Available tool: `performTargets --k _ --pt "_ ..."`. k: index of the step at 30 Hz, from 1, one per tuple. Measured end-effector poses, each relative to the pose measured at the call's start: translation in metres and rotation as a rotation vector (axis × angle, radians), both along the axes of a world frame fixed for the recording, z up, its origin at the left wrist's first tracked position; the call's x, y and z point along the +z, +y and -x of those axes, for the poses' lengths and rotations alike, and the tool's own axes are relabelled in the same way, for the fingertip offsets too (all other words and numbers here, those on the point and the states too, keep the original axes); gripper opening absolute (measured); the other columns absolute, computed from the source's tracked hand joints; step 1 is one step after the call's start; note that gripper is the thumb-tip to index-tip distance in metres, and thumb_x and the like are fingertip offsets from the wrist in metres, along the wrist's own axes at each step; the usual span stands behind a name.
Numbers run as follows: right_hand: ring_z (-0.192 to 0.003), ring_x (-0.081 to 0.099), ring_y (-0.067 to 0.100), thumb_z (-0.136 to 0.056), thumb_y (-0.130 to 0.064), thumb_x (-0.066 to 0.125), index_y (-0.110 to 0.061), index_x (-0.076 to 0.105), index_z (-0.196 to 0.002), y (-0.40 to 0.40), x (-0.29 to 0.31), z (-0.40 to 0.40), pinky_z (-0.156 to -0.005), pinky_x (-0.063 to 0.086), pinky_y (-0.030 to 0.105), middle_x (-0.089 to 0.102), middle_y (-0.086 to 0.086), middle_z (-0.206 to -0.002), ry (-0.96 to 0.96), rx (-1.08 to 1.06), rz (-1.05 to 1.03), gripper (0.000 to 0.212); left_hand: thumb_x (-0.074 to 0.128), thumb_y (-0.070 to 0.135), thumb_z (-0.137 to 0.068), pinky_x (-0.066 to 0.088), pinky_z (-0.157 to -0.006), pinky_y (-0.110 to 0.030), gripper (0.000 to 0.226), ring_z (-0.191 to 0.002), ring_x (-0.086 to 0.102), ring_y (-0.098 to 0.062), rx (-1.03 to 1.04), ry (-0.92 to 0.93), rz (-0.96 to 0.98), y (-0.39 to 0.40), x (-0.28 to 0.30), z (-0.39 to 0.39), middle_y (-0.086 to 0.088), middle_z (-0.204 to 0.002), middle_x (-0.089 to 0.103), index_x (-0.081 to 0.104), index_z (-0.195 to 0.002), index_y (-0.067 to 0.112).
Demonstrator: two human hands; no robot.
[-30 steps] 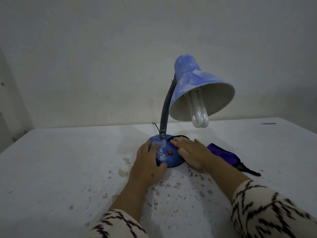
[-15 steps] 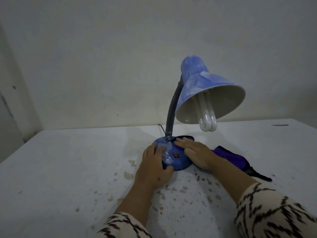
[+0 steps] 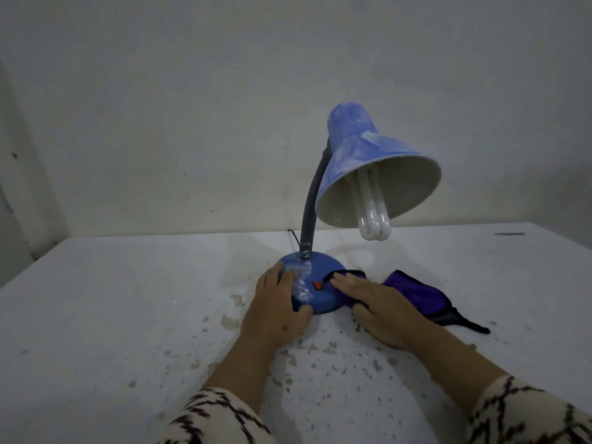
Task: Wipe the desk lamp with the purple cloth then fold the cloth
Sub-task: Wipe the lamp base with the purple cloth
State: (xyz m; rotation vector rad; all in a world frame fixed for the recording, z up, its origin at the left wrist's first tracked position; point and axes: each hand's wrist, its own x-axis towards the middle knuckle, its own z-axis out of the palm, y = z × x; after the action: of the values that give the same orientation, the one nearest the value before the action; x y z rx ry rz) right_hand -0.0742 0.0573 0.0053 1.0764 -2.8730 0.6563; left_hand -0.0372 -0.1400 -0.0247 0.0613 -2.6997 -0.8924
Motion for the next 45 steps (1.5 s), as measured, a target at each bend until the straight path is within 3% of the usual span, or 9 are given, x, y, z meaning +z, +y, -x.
performTargets --k 5,9,14,23,25,29,36,42,45 --pt "-0.139 0.023 0.015 -0.093 -0.019 0.036 -0.027 0.026 -0.143 -0.025 0.009 0.025 -0.112 0.025 0.034 0.023 -0.005 -0.153 -0.089 -0.024 -0.032 0.052 0.057 0.030 -0.080 0.017 -0.113 -0.031 0.070 -0.141 0.012 -0.018 0.015 -0.015 -0.003 0.000 0.000 0.001 0.001 -0.154 0.014 0.026 -0.142 0.025" --pt "-0.138 0.023 0.019 -0.094 -0.022 0.034 -0.023 0.022 -0.144 -0.043 0.018 0.044 -0.109 0.023 0.034 0.019 -0.004 -0.154 -0.125 -0.012 -0.092 0.052 0.056 0.028 -0.080 0.016 -0.114 -0.031 0.069 -0.142 0.011 -0.018 0.004 -0.011 -0.020 0.000 0.000 0.000 0.000 -0.154 0.014 0.026 -0.142 0.025" --pt "-0.140 0.018 0.015 -0.096 -0.015 0.027 -0.021 0.028 -0.143 -0.046 0.018 0.053 -0.110 0.017 0.028 0.021 -0.004 -0.154 -0.225 -0.017 0.026 0.047 0.056 0.028 -0.081 0.016 -0.116 -0.033 0.070 -0.142 0.011 -0.019 0.002 -0.020 0.005 0.001 0.002 0.000 0.000 -0.155 0.013 0.024 -0.143 0.024" --pt "-0.133 0.032 0.016 -0.096 -0.014 0.039 -0.017 0.035 -0.140 -0.027 0.006 0.021 -0.111 0.022 0.030 0.036 0.002 -0.147 -0.087 0.047 0.067 0.045 0.058 0.026 -0.080 0.015 -0.114 -0.030 0.069 -0.141 0.013 -0.019 0.017 -0.006 -0.001 0.002 0.002 -0.002 -0.001 -0.154 0.015 0.028 -0.142 0.024" --pt "-0.137 0.027 0.011 -0.097 -0.016 0.039 -0.019 0.032 -0.141 -0.010 -0.001 0.011 -0.114 0.016 0.024 0.033 -0.002 -0.149 -0.010 0.097 0.027 0.045 0.059 0.026 -0.080 0.016 -0.114 -0.030 0.068 -0.141 0.014 -0.019 0.017 -0.001 -0.004 0.001 0.003 -0.002 -0.001 -0.154 0.016 0.029 -0.141 0.025" --pt "-0.136 0.028 0.005 -0.097 -0.015 0.040 -0.022 0.030 -0.141 0.013 -0.004 0.006 -0.103 0.014 0.003 0.031 -0.007 -0.149 0.008 0.080 0.005 0.045 0.058 0.026 -0.080 0.017 -0.116 -0.032 0.068 -0.141 0.014 -0.018 0.001 -0.003 -0.009 0.001 0.003 -0.003 0.000 -0.154 0.017 0.031 -0.141 0.025" --pt "-0.143 0.009 0.010 -0.099 -0.027 0.030 -0.024 0.021 -0.145 0.003 -0.007 -0.013 -0.115 0.020 0.029 0.016 -0.008 -0.155 0.231 0.214 -0.224 0.047 0.059 0.025 -0.079 0.018 -0.114 -0.033 0.068 -0.141 0.015 -0.020 0.019 0.017 -0.004 0.002 0.001 -0.001 -0.001 -0.153 0.018 0.031 -0.140 0.024" --pt "-0.144 -0.003 0.011 -0.100 -0.037 0.018 -0.029 0.011 -0.146 -0.007 -0.004 -0.017 -0.115 0.009 0.035 0.004 -0.010 -0.156 0.303 0.279 -0.410 0.048 0.060 0.020 -0.077 0.018 -0.116 -0.034 0.067 -0.140 0.019 -0.022 -0.001 0.031 -0.010 0.001 0.001 0.000 -0.005 -0.151 0.024 0.035 -0.139 0.021" --pt "-0.143 -0.004 0.009 -0.100 -0.038 0.019 -0.029 0.009 -0.146 -0.007 -0.005 -0.018 -0.115 0.005 0.031 0.003 -0.011 -0.156 0.282 0.291 -0.384 0.049 0.058 0.014 -0.075 0.021 -0.115 -0.034 0.066 -0.138 0.024 -0.022 -0.016 0.046 -0.012 -0.001 0.002 0.000 -0.005 -0.149 0.029 0.039 -0.137 0.019"
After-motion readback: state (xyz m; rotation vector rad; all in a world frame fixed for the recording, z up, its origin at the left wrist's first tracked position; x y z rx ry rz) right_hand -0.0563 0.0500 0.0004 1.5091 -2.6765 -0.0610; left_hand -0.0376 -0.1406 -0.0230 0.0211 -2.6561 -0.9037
